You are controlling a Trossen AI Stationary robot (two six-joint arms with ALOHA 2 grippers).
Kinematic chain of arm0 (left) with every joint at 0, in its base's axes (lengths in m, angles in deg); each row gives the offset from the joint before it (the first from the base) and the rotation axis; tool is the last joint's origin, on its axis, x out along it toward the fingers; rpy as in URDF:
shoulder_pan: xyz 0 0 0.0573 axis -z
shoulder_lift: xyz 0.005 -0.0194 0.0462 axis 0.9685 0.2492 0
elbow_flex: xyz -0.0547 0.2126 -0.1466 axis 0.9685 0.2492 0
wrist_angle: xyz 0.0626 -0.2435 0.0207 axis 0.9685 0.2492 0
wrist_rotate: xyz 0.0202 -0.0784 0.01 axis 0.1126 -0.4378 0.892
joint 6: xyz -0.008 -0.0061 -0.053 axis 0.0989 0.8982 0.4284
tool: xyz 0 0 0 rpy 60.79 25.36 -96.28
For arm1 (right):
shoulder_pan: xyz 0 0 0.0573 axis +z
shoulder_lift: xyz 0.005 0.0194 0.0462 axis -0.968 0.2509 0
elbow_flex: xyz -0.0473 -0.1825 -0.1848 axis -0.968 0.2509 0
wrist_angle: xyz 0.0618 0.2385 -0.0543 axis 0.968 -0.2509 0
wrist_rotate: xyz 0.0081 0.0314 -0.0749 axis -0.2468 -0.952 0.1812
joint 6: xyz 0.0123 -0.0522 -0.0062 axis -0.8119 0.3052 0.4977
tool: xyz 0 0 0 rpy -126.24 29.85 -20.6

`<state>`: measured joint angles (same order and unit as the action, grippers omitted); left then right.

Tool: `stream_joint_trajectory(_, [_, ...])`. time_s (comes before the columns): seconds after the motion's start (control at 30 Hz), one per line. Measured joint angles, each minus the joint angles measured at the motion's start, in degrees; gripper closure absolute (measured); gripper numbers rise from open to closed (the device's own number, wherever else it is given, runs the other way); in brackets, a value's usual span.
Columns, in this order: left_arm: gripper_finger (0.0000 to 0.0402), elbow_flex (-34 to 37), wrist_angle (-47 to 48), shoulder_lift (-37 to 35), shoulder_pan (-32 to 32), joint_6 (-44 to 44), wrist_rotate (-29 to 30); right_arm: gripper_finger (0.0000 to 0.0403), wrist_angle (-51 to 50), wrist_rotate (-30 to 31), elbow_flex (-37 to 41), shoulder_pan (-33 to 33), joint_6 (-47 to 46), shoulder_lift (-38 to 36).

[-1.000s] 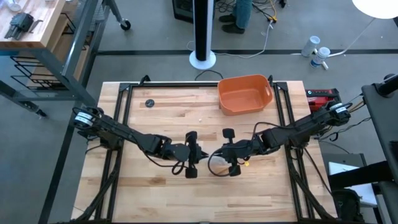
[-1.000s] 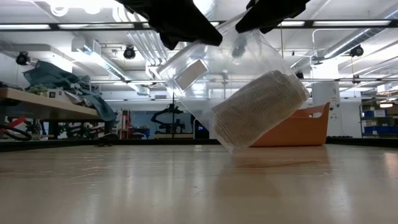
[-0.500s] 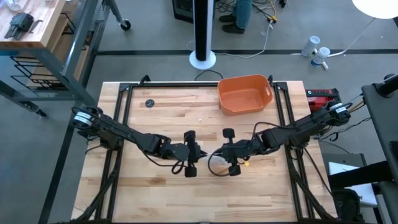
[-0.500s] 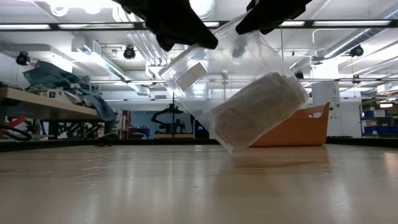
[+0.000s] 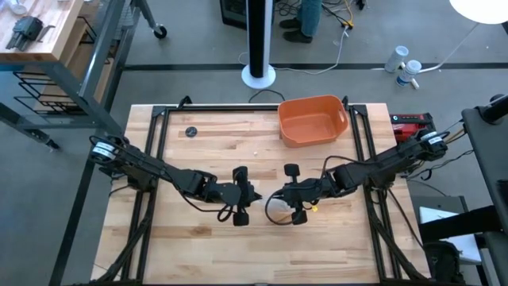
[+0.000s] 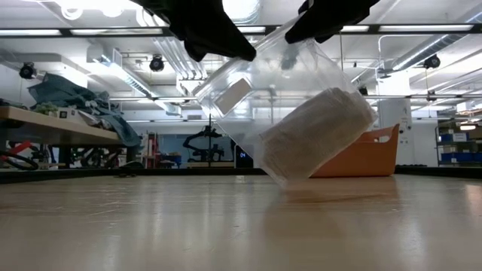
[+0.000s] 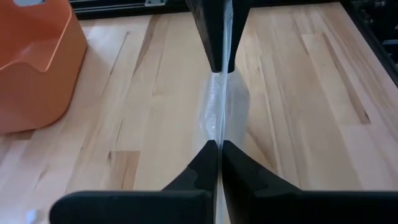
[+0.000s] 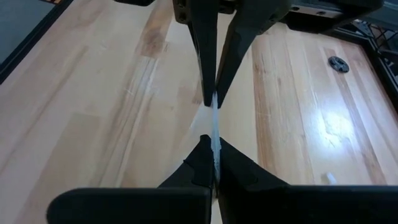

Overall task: Roll bandage
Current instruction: Close the transparent zip bag

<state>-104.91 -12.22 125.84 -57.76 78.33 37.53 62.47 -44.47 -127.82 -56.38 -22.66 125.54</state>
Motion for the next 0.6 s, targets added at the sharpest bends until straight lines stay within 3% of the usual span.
stream_joint_trajectory(0.33, [0.0385, 0.0, 0.29, 0.16, -0.01, 2.3, 0.01, 0.0403, 0.65, -0.08, 0.11, 0.08, -0.44, 0.0])
stream_joint_trajectory(0.6, [0.0399, 0.0, -0.03, 1.27, 1.32, -0.27, 1.52, 0.0403, 0.65, -0.1, 0.14, 0.02, -0.39, 0.0])
